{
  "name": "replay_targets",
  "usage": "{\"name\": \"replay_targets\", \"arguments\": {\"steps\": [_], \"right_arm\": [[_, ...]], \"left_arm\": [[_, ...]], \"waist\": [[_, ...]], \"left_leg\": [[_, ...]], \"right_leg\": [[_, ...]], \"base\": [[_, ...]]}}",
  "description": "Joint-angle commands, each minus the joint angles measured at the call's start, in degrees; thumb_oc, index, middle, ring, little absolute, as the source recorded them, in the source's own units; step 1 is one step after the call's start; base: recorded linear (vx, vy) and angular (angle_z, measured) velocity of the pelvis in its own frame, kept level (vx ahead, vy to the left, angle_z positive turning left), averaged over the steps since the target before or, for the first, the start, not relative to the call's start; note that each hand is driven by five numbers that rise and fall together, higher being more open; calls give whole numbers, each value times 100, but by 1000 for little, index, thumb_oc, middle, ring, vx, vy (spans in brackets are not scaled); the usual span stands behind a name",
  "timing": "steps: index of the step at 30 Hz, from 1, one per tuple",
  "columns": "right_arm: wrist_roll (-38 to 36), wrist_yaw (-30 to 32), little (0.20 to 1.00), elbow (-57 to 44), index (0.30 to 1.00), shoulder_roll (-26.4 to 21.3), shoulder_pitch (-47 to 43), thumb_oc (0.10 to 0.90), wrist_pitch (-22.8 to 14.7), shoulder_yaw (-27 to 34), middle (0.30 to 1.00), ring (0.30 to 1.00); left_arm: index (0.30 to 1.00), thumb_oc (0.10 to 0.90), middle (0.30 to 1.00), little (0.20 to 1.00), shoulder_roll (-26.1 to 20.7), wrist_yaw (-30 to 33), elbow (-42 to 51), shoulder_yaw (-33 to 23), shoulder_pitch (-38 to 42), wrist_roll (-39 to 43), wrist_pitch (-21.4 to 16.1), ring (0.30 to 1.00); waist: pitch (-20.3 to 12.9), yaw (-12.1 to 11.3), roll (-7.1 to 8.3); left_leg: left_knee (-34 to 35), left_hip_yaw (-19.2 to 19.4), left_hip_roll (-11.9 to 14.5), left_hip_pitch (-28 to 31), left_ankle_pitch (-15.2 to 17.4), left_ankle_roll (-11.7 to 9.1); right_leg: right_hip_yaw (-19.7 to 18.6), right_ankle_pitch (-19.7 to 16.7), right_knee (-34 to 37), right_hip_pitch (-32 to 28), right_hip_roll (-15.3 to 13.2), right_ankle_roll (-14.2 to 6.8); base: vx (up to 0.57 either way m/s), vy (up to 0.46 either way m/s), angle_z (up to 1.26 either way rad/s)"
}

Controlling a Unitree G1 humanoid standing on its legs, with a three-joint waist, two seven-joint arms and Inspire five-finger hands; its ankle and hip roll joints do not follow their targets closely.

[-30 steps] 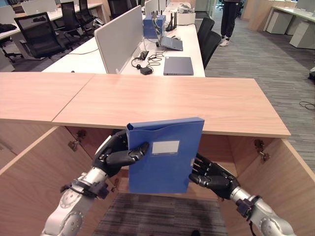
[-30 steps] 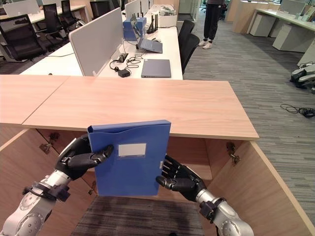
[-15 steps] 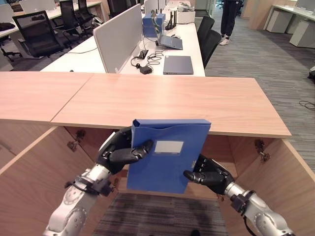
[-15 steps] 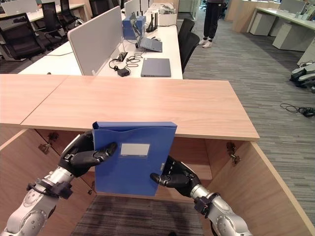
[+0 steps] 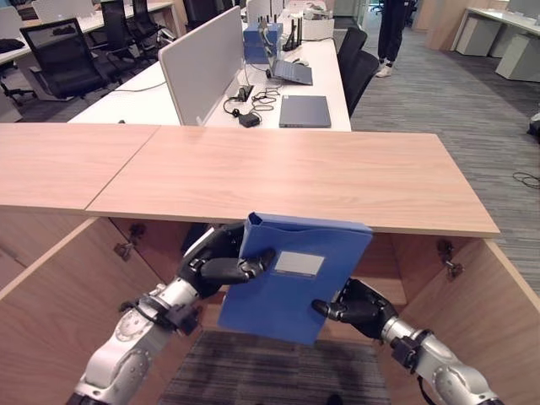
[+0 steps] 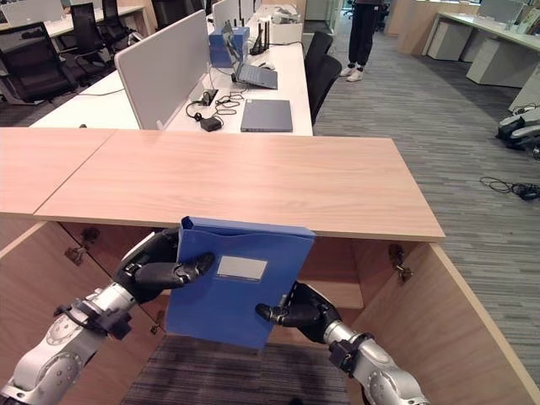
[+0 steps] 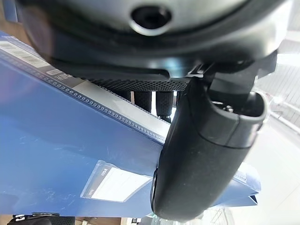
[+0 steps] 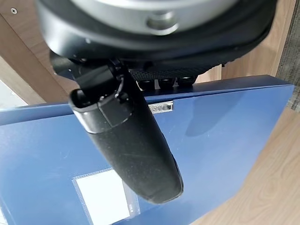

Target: Put the empty folder in the office cabinet

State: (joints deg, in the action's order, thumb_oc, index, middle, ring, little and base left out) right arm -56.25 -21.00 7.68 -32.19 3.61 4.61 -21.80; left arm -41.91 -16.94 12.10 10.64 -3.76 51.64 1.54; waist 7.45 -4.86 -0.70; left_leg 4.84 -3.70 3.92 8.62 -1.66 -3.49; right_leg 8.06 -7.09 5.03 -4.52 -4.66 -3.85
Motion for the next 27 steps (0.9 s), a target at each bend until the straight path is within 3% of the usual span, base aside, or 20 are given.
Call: {"name": "replay_targets", "arguments": {"steps": [1, 10, 18, 22, 27], "right_arm": [[-595, -659, 900, -911, 900, 771, -1498, 800, -620, -495, 900, 900], [-1052, -723, 900, -1520, 900, 1249, -1655, 800, -847, -706, 900, 900], [-1210, -698, 900, -1707, 900, 1409, -1772, 800, -971, -816, 900, 900], [-1467, -586, 900, -1835, 900, 1777, -1902, 800, -1132, -816, 900, 900], [-1540, -572, 900, -1940, 900, 1884, -2007, 800, -1138, -874, 900, 900]], "left_arm": [[300, 400, 300, 300, 434, -785, 903, 941, 866, 1157, -125, 300], [300, 400, 300, 300, 681, -957, 434, 1083, 984, 1769, 86, 300], [300, 400, 300, 300, 1105, -869, 481, 989, 1011, 2033, -88, 300], [300, 400, 300, 300, 1529, -712, 280, 950, 1037, 2140, -182, 300], [300, 400, 300, 300, 1615, -691, 125, 947, 1095, 2121, -184, 300]], "waist": [[-207, 89, 55], [-214, 140, 13], [-227, 163, 14], [-233, 165, 13], [-246, 166, 17]], "left_leg": [[16, 220, 63, -97, 188, -84], [16, 252, 53, -90, 186, -67], [16, 256, 55, -84, 192, -58], [16, 267, 53, -100, 189, -49], [16, 276, 49, -102, 195, -50]], "right_leg": [[-215, 1161, -318, -581, -236, -378], [-269, 1151, -330, -546, -234, -378], [-294, 1147, -338, -531, -233, -377], [-319, 1150, -339, -521, -226, -368], [-311, 1147, -340, -515, -227, -366]], "base": [[0, 0, 0], [0, 0, 0], [0, 0, 0], [-2, 2, -1], [1, 6, -3]]}}
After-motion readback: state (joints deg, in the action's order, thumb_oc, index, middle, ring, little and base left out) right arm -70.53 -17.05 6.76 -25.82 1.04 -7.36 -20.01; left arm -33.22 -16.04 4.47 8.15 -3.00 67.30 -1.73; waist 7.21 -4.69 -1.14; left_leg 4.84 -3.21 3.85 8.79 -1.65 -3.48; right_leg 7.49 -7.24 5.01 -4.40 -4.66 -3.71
